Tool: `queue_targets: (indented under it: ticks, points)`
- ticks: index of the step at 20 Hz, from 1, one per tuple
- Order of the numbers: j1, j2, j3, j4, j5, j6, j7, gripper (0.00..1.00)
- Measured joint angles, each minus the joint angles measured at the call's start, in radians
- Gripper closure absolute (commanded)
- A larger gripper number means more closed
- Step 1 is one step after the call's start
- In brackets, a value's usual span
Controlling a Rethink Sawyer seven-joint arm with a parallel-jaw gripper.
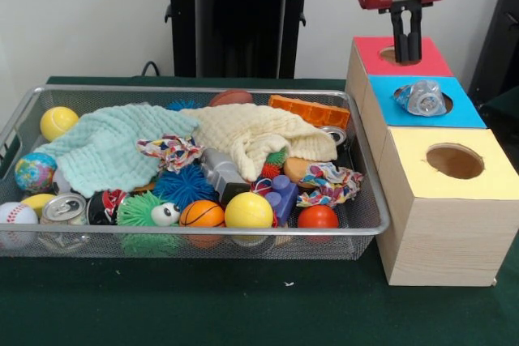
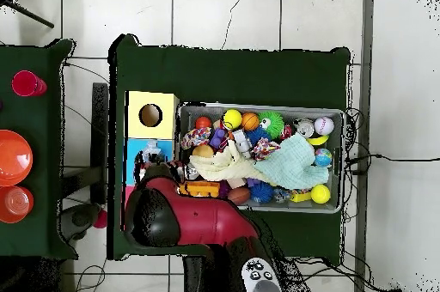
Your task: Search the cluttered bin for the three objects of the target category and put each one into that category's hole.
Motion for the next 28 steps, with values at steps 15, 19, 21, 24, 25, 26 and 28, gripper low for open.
queue_targets:
  ticks: [15,19,21,24,25,26,28]
  points:
    - [0.045,0.063,-0.021,-0.008,0.000,0.000,0.000,1.00]
    - [0.045,0.073,-0.021,-0.008,0.000,-0.001,0.000,1.00]
    - [0.045,0.074,-0.021,-0.008,0.000,-0.007,0.000,1.00]
    - [0.045,0.074,-0.021,-0.008,0.000,-0.024,0.000,1.00]
    - [0.045,0.074,-0.021,-0.008,0.001,-0.030,0.000,1.00]
    - [0.045,0.074,-0.021,-0.008,0.001,-0.035,0.000,1.00]
    - [0.045,0.074,-0.021,-0.008,0.002,-0.046,0.000,1.00]
